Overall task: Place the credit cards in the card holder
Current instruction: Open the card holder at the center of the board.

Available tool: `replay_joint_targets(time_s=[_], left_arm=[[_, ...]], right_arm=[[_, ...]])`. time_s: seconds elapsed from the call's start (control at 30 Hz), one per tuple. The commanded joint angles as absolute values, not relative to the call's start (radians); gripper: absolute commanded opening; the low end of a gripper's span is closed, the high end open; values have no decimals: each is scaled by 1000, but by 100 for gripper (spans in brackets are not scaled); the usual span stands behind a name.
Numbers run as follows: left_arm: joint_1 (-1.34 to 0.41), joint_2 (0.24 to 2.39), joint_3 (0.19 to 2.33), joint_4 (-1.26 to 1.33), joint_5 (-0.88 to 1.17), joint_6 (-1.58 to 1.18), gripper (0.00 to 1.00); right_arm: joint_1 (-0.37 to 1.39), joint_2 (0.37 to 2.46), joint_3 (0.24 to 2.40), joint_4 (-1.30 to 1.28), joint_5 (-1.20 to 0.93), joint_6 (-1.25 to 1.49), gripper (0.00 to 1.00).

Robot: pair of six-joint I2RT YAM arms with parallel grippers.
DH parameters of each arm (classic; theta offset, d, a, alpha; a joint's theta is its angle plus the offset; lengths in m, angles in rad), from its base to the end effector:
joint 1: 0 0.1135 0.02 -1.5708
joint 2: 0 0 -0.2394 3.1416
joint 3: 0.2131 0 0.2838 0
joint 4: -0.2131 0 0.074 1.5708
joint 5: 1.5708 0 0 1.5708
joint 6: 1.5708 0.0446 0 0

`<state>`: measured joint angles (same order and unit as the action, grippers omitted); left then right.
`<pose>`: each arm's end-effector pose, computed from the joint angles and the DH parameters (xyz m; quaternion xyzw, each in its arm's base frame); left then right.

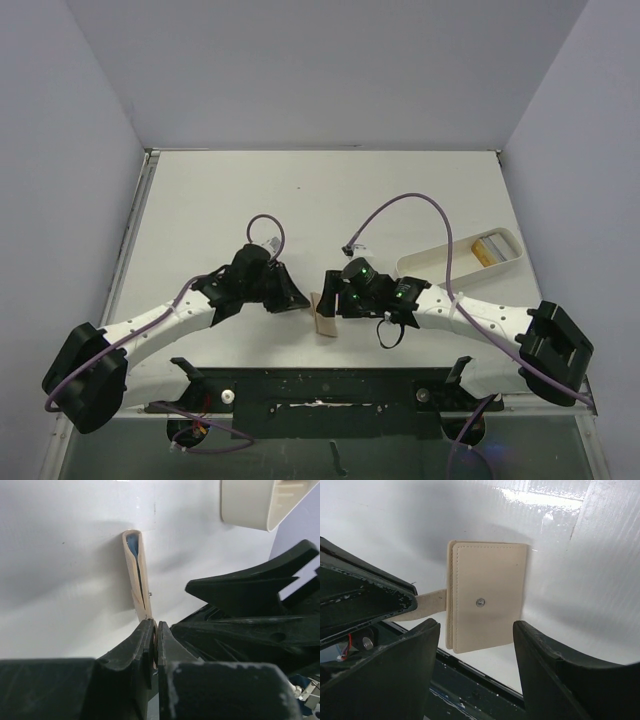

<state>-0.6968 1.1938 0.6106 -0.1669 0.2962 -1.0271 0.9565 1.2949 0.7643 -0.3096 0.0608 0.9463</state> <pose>0.2078 -0.1908 0.1539 -0.0910 0.9043 -0.3876 0.1541 0.1771 0.2464 0.1670 0.0061 0.9336 0.2742 0.2304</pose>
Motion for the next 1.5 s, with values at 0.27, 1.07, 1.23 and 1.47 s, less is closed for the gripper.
replay_joint_targets(time_s=[0.27,1.07,1.23,1.47], left_arm=[[-694,1154,720,-118,316,-1031,0],[-688,1174,702,-584,-68,-956,0],[-688,1197,706,-605,-103,-948,0],[-687,1235,690,-589,-107,-946,0]], right_arm=[[961,1297,791,-268,57,945,61],[920,1337,730,-175,59,1009,46],[893,1378,716,-137,12,1003,41],[866,1420,718,-114,-12,994,42]])
